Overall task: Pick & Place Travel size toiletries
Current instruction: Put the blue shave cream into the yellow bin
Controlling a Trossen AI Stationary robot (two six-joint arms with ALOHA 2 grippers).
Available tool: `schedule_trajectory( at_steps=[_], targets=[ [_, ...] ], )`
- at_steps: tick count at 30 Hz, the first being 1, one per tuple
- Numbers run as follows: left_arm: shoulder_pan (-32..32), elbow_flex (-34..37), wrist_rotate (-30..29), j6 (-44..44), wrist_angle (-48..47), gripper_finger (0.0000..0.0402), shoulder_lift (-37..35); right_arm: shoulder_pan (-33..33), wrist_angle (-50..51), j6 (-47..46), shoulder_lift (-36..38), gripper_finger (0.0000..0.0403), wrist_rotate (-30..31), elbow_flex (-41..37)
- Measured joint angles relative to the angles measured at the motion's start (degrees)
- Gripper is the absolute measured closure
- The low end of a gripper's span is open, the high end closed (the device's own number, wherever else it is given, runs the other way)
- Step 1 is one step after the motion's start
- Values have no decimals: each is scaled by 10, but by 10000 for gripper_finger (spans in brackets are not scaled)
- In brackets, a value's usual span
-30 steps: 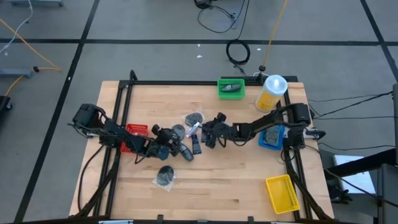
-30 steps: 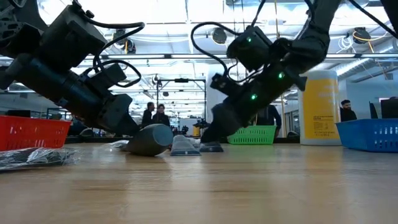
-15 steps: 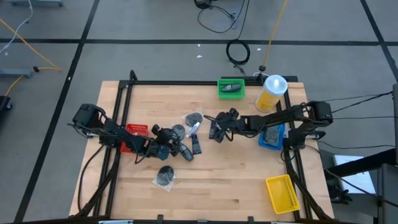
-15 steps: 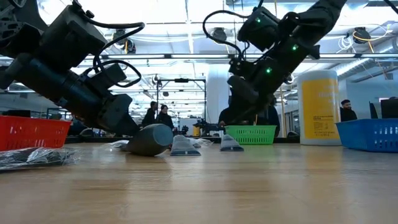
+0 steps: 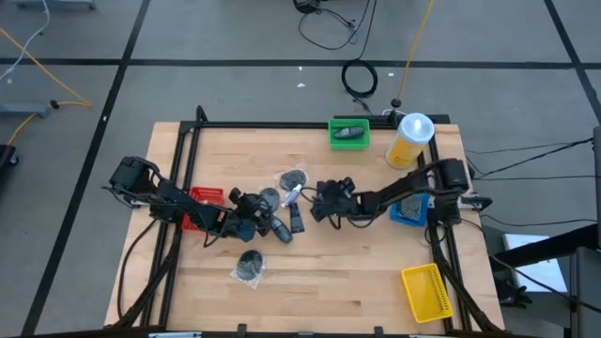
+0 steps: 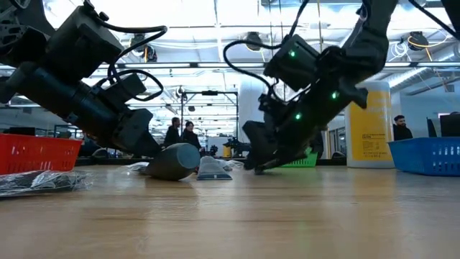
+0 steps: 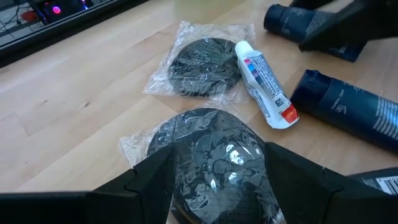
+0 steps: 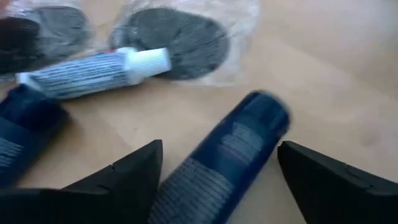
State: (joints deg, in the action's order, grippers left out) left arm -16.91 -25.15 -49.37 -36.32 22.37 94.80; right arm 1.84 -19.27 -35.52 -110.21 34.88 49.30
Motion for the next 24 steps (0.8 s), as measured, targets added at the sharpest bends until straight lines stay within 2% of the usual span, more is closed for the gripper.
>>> schedule_trajectory(
  at_steps=[5,13,19,24],
  targets=[
    [0,0,0,0,0,160,0,3,-5,-4,-28,141,15,2],
    [0,0,3,0,0,160,0,0,47,148,13,238,-26,0],
    [-1,0,4,-1,1,160,0,10,184,163,114,320,-147,-2],
    [-1,0,9,-1,2,160,0,42,344,89,238,366,-281,-1]
  ],
)
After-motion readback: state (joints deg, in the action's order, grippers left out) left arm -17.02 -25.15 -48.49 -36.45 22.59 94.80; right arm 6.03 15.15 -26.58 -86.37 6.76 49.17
